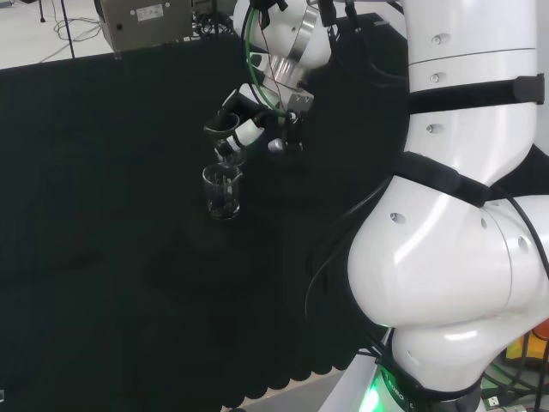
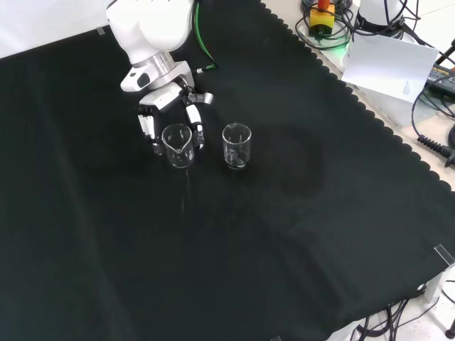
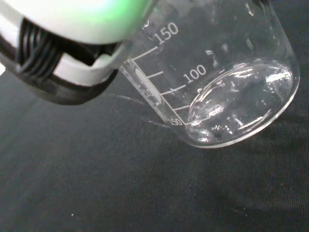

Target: Place the beaker back on the table.

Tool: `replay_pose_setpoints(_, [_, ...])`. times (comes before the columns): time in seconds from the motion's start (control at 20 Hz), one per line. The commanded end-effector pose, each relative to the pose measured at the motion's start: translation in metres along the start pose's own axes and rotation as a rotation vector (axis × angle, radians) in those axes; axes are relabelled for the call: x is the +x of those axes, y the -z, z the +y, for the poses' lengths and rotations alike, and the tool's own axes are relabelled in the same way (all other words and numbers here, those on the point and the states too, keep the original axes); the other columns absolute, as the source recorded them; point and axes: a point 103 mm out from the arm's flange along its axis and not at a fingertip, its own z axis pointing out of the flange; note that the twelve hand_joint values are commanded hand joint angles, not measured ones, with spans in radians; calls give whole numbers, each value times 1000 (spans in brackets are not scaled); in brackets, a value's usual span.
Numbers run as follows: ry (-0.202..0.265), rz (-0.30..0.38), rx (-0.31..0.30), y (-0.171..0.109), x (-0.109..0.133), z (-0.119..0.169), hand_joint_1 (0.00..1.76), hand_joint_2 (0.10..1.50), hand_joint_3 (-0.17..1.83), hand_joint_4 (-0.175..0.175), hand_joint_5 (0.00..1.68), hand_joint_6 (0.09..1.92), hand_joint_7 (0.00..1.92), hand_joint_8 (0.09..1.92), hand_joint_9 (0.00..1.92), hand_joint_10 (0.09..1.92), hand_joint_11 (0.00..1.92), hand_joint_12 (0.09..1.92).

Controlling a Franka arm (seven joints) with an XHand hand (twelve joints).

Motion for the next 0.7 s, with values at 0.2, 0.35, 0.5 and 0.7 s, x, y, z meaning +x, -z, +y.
replay_pose_setpoints(0.2, [-20,25,-20,-2,-9,-3,1302,624,621,44,1375,415,1613,87,1561,87,1233,766])
replay_pose_setpoints(0.35, [-28,26,-20,-4,-11,-4,1299,647,584,47,1371,412,1601,87,1545,87,1211,783])
replay_pose_setpoints(0.5, [-34,21,-14,-7,-14,-6,1294,693,506,55,1363,407,1576,87,1514,87,1163,818])
replay_pose_setpoints(0.7, [-43,20,-6,-12,-17,-8,1290,728,445,62,1361,399,1552,87,1494,87,1122,851])
